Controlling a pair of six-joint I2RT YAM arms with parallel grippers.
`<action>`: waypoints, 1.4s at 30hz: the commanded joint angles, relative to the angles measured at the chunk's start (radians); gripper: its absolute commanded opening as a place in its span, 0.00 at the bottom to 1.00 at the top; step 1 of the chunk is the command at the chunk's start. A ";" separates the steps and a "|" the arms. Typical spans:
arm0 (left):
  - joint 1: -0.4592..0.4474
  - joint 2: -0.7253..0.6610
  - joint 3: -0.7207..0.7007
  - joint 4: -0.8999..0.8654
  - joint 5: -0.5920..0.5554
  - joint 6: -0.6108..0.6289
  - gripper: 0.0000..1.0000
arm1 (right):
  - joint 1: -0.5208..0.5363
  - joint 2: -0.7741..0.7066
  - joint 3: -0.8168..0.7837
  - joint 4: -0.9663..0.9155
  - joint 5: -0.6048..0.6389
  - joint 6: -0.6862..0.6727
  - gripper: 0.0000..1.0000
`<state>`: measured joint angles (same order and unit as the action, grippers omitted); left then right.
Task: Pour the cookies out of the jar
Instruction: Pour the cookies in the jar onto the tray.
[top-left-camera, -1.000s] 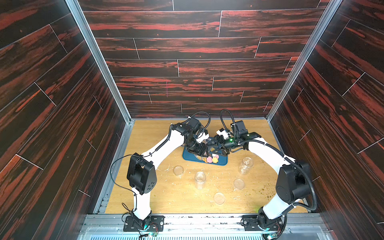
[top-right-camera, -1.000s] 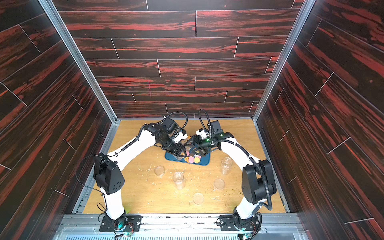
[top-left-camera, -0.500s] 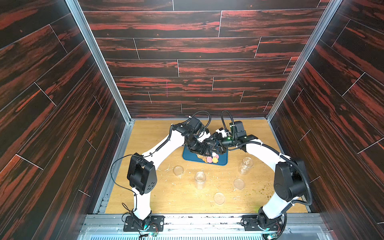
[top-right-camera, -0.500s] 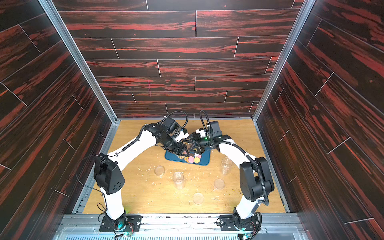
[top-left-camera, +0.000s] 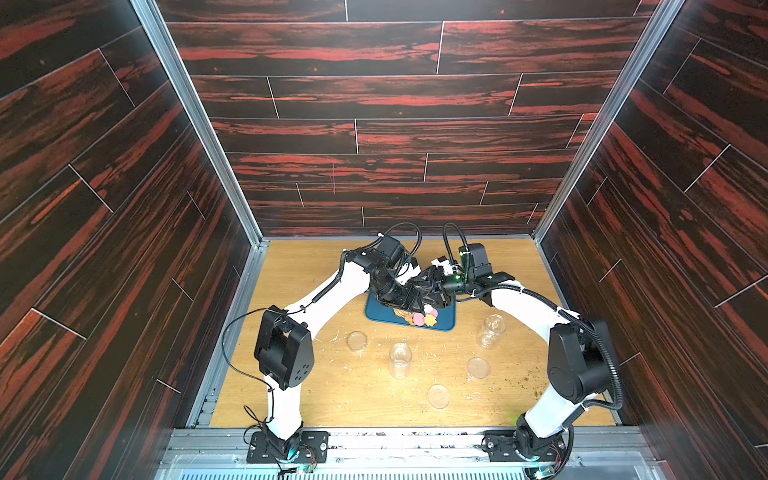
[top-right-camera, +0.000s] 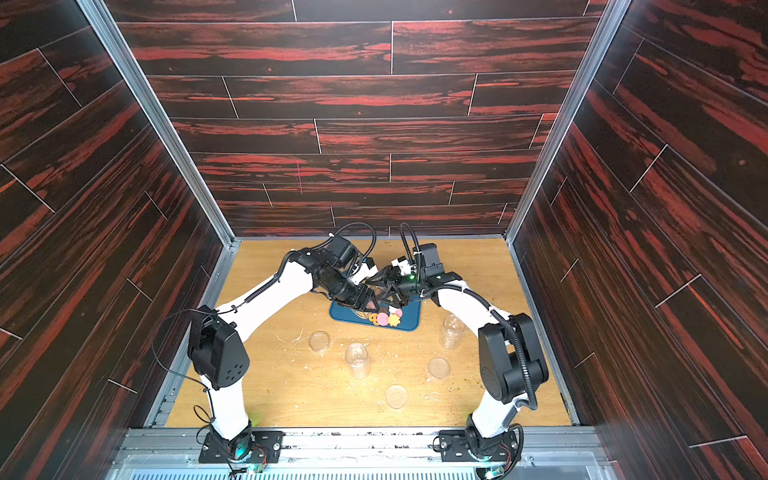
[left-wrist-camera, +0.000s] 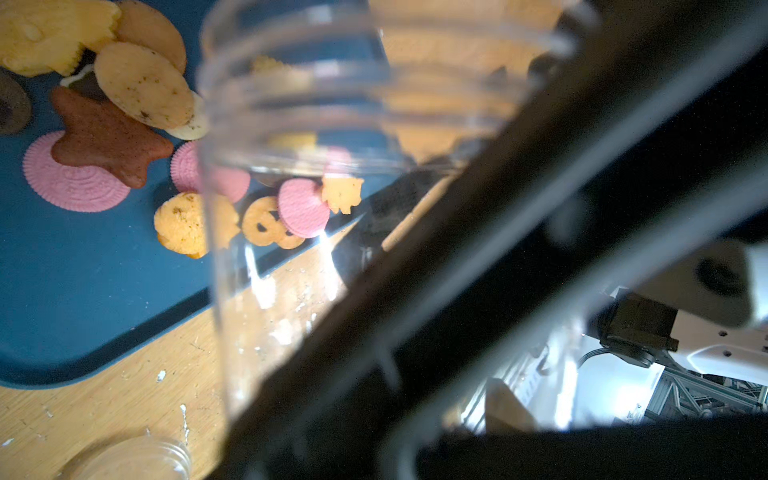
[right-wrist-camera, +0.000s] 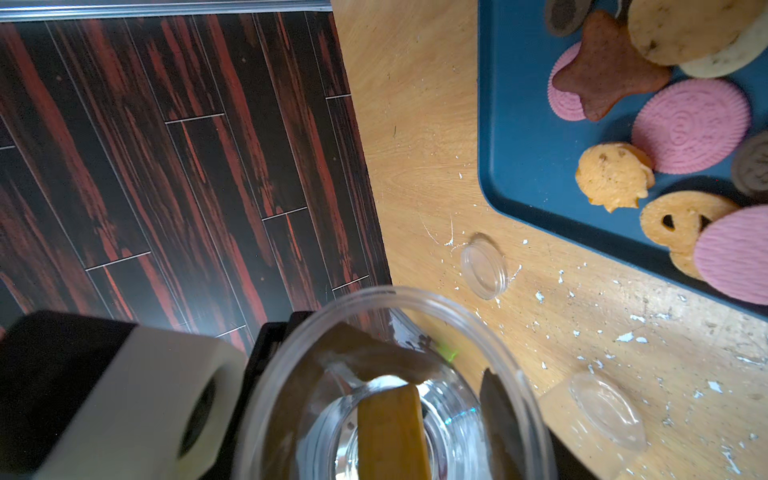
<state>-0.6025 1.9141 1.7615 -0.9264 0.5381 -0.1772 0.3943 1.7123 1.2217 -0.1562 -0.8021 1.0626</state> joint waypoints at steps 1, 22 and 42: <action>-0.005 -0.023 0.010 0.020 0.014 -0.008 0.72 | 0.005 0.018 -0.007 -0.012 -0.004 0.005 0.68; 0.055 -0.064 -0.013 0.036 0.055 -0.043 0.82 | 0.000 0.049 -0.046 0.058 -0.055 0.057 0.70; 0.127 -0.205 -0.125 0.118 0.003 -0.081 0.86 | -0.020 0.075 -0.266 0.577 -0.221 0.622 0.70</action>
<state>-0.4778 1.7554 1.6508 -0.8192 0.5533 -0.2550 0.3767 1.7618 0.9974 0.2291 -0.9848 1.4918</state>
